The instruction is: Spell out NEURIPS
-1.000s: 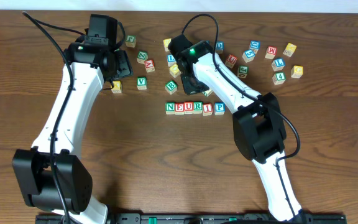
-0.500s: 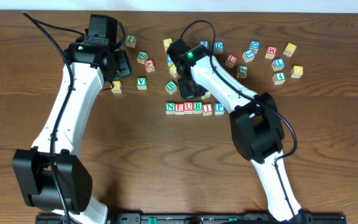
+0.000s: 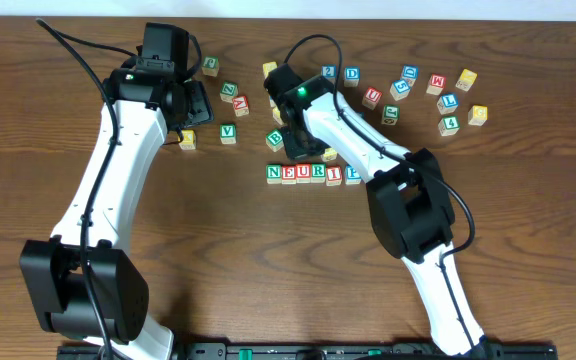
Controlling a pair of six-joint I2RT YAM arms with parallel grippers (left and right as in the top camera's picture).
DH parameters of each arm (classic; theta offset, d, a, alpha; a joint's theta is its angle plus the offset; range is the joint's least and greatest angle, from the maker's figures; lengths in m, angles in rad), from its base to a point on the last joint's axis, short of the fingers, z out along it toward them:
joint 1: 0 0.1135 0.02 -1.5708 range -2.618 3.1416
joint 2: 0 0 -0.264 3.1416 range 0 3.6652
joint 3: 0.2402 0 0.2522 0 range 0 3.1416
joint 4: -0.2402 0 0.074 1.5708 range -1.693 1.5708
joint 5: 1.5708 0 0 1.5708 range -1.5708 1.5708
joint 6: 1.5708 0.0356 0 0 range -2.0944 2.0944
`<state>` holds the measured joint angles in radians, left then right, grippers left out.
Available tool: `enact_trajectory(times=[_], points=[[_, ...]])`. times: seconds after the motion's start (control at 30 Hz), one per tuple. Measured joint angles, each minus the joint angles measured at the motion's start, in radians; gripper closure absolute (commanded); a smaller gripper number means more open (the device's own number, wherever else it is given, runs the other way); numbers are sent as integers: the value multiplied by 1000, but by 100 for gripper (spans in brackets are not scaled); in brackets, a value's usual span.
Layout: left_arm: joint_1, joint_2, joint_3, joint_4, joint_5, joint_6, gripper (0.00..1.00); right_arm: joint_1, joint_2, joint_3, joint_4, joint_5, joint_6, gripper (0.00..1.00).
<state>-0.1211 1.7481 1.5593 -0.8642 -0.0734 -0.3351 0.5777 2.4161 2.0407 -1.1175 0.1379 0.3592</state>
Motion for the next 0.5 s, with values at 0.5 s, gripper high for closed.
enact_trajectory(times=[0.5], points=[[0, 1, 0, 0, 0, 0, 31, -85, 0, 6, -134, -5, 0, 99]])
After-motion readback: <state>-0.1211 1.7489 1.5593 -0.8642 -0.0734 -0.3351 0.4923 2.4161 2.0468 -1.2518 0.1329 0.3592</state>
